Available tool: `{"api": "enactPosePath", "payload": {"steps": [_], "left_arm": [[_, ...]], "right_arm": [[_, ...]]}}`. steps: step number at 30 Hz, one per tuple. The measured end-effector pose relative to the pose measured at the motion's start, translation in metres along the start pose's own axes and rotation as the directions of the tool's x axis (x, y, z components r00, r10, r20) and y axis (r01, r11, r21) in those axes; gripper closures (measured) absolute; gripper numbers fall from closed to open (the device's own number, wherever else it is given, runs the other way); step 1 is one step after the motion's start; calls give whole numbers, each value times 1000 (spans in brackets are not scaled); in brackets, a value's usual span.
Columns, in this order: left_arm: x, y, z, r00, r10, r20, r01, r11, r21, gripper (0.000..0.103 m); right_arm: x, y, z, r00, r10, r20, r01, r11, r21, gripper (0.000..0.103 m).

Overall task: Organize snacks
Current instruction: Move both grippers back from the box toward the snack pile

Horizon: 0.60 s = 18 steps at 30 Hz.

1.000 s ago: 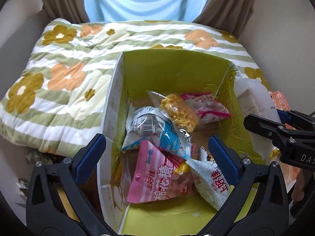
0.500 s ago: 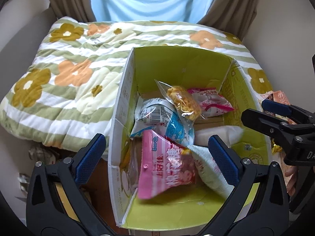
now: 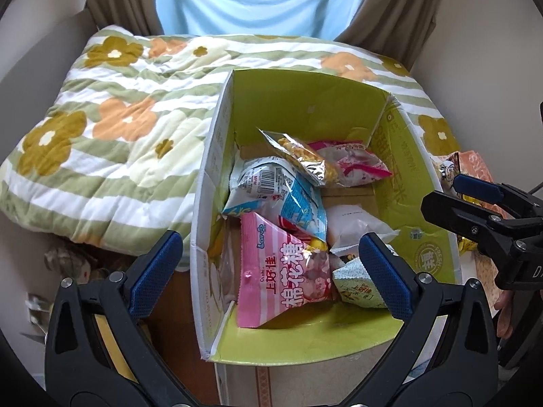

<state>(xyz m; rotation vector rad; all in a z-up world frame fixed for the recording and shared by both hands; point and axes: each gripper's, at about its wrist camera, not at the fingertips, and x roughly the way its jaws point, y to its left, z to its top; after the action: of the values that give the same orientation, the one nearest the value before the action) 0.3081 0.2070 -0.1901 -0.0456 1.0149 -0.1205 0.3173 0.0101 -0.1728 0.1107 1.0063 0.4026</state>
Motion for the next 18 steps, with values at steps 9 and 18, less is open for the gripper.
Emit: {"api": "enactPosePath", "payload": {"steps": [9,18], "left_arm": [[-21,-10,-1,996,-69,54,68,997,21,0],[-37,-67,5,984,-142,104,133,987,90,0]], "right_arm": [[-30,5,-10,998,-39,58,38,999,6,7],[-74,-31,-19,989,-91,114,82,994,78,7]]}}
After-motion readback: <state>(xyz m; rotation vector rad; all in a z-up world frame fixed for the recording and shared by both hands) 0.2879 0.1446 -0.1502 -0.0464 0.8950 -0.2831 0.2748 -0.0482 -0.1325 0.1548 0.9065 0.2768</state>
